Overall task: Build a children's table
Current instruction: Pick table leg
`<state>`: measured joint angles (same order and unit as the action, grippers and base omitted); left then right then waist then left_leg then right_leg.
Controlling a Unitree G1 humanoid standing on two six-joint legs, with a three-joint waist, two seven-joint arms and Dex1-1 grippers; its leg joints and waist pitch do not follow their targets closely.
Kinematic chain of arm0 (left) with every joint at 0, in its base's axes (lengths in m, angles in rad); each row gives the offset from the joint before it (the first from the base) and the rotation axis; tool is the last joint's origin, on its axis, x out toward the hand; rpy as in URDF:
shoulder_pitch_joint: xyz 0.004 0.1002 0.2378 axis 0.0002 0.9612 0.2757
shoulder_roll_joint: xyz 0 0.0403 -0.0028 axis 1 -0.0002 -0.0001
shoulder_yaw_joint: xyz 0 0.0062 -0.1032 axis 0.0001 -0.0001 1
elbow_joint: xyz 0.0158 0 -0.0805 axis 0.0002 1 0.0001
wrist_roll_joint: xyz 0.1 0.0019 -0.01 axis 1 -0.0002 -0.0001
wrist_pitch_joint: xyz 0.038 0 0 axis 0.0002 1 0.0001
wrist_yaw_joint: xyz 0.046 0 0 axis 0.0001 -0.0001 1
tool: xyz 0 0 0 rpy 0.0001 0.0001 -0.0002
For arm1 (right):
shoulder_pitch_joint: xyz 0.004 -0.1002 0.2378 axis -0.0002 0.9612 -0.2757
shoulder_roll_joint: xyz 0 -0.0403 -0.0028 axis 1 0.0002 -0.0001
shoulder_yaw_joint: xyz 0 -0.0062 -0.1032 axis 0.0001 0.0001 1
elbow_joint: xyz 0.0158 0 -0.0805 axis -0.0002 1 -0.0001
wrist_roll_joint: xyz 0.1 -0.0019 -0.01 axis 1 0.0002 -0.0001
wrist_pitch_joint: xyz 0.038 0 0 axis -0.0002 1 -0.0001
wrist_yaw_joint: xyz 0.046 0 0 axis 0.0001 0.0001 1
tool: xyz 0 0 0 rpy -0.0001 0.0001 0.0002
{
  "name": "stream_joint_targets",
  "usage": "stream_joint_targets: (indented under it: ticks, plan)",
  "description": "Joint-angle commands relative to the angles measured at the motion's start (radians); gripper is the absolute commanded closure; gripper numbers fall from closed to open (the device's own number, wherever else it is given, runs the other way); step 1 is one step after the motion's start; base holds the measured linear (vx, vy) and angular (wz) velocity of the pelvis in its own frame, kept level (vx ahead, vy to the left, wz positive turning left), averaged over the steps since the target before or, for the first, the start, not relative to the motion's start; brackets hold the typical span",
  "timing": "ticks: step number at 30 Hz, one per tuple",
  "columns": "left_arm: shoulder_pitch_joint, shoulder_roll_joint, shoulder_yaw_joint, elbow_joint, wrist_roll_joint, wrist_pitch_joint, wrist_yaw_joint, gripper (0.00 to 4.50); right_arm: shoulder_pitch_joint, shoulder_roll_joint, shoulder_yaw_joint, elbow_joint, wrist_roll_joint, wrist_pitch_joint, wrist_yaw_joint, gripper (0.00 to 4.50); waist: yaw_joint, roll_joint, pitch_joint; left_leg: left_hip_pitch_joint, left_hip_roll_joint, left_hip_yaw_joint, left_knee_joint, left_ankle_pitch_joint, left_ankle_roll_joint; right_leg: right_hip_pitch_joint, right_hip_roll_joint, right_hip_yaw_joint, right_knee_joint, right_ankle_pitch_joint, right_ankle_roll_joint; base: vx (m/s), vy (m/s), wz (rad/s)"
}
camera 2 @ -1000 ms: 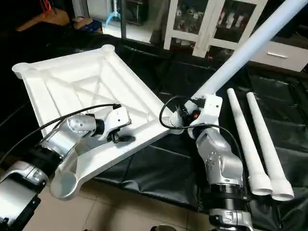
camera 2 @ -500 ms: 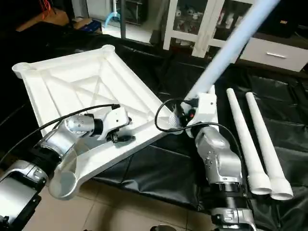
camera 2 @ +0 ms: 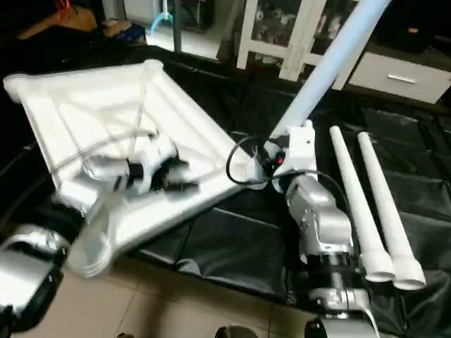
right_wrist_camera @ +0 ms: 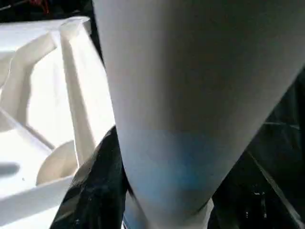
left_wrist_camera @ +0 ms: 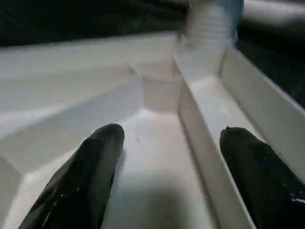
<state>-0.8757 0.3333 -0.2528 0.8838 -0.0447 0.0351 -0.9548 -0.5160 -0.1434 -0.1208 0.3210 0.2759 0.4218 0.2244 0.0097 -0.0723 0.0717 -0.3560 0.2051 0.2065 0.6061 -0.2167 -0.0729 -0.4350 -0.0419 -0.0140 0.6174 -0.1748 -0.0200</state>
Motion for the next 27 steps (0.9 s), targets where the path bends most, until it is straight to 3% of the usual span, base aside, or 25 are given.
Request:
stream_joint_targets:
  ticks: [1,2,5,7,9,14,15,17,18,22,23,25,26,27]
  plan:
    - [-0.098,0.007,0.093,-0.055,-0.068,-0.009,0.017,1.31,0.003,0.012,0.012,0.044,0.005,0.02,0.01,2.64,0.007,0.004,-0.091,0.011,0.016,-0.007,-0.052,0.065,0.102,0.084,-0.074,0.042,-0.031,0.16,-0.311,0.0,0.0,0.0]
    - [-0.114,0.014,0.115,-0.066,-0.088,0.001,0.02,1.31,-0.011,0.02,0.002,0.052,0.011,0.009,0.003,2.64,0.008,0.012,-0.09,0.014,0.018,-0.008,-0.052,0.063,0.096,0.082,-0.075,0.041,-0.031,0.151,-0.31,0.0,0.0,0.0]
    - [-0.118,0.006,0.158,-0.13,-0.132,0.066,0.021,1.31,-0.026,0.025,-0.005,0.065,0.016,0.0,0.0,2.64,0.007,0.008,-0.092,0.014,0.017,-0.006,-0.051,0.081,0.091,0.084,-0.072,0.041,-0.026,0.19,-0.321,0.0,0.0,0.0]
    - [-0.111,0.007,0.146,-0.137,-0.113,0.066,0.033,1.31,-0.027,0.022,0.004,0.07,0.005,0.003,-0.004,2.64,0.009,0.009,-0.093,0.015,0.016,-0.006,-0.05,0.088,0.095,0.085,-0.071,0.04,-0.025,0.207,-0.327,0.0,0.0,0.0]
    - [-0.096,0.026,0.089,-0.104,-0.022,-0.028,0.073,1.31,-0.025,0.025,0.004,0.074,0.002,0.008,-0.011,2.64,0.013,0.01,-0.095,0.012,0.014,-0.006,-0.048,0.104,0.108,0.088,-0.071,0.041,-0.024,0.235,-0.328,0.0,0.0,0.0]
    - [-0.111,-0.003,0.146,-0.091,-0.065,0.032,0.128,1.31,-0.017,0.034,-0.01,0.068,0.001,0.015,-0.024,2.64,0.024,0.01,-0.096,0.017,0.016,-0.005,-0.048,0.107,0.098,0.086,-0.07,0.039,-0.022,0.23,-0.326,0.0,0.0,0.0]
    - [-0.116,-0.003,0.139,-0.069,-0.04,0.026,0.159,1.31,-0.015,0.035,-0.01,0.068,-0.001,0.014,-0.024,2.64,0.026,0.014,-0.095,0.018,0.016,-0.005,-0.048,0.105,0.096,0.085,-0.07,0.039,-0.022,0.229,-0.326,0.0,0.0,0.0]
    - [-0.116,0.013,0.078,-0.019,0.068,-0.047,0.235,1.31,-0.014,0.038,-0.01,0.068,-0.006,0.014,-0.027,2.64,0.028,0.01,-0.095,0.016,0.015,-0.004,-0.048,0.094,0.093,0.087,-0.069,0.04,-0.025,0.221,-0.322,0.0,0.0,0.0]
    - [-0.116,0.013,0.078,-0.019,0.068,-0.047,0.235,1.31,-0.014,0.038,-0.01,0.068,-0.006,0.014,-0.027,2.64,0.029,0.01,-0.095,0.016,0.014,-0.005,-0.048,0.089,0.093,0.087,-0.07,0.04,-0.026,0.211,-0.318,0.0,0.0,0.0]
    - [-0.06,0.033,-0.039,-0.025,0.214,-0.197,0.288,1.31,-0.009,0.036,-0.007,0.067,-0.019,0.013,-0.034,2.64,0.033,0.01,-0.093,0.016,0.02,-0.007,-0.049,0.059,0.075,0.085,-0.072,0.041,-0.029,0.153,-0.291,0.0,0.0,0.0]
    - [-0.057,0.037,-0.051,-0.024,0.231,-0.209,0.295,1.31,-0.009,0.037,-0.007,0.069,-0.02,0.012,-0.036,2.64,0.033,0.017,-0.093,0.016,0.019,-0.009,-0.049,0.06,0.068,0.084,-0.072,0.041,-0.027,0.151,-0.286,0.0,0.0,0.0]
    - [-0.044,0.032,-0.054,-0.027,0.234,-0.207,0.297,1.31,-0.008,0.038,-0.006,0.069,-0.022,0.011,-0.04,2.64,0.031,0.014,-0.093,0.015,0.019,-0.009,-0.049,0.051,0.06,0.084,-0.073,0.041,-0.028,0.142,-0.283,0.0,0.0,0.0]
    - [-0.04,0.025,-0.044,-0.031,0.217,-0.191,0.286,0.8,-0.007,0.038,-0.006,0.069,-0.023,0.011,-0.041,2.64,0.029,0.014,-0.092,0.013,0.019,-0.009,-0.049,0.036,0.051,0.084,-0.073,0.041,-0.028,0.134,-0.287,0.0,0.0,0.0]
    - [-0.026,0.0,-0.009,-0.047,0.161,-0.134,0.25,0.75,-0.003,0.039,-0.007,0.067,-0.026,0.012,-0.045,2.64,0.028,0.015,-0.092,0.013,0.018,-0.008,-0.048,0.029,0.045,0.083,-0.074,0.041,-0.028,0.127,-0.29,0.0,0.0,0.0]
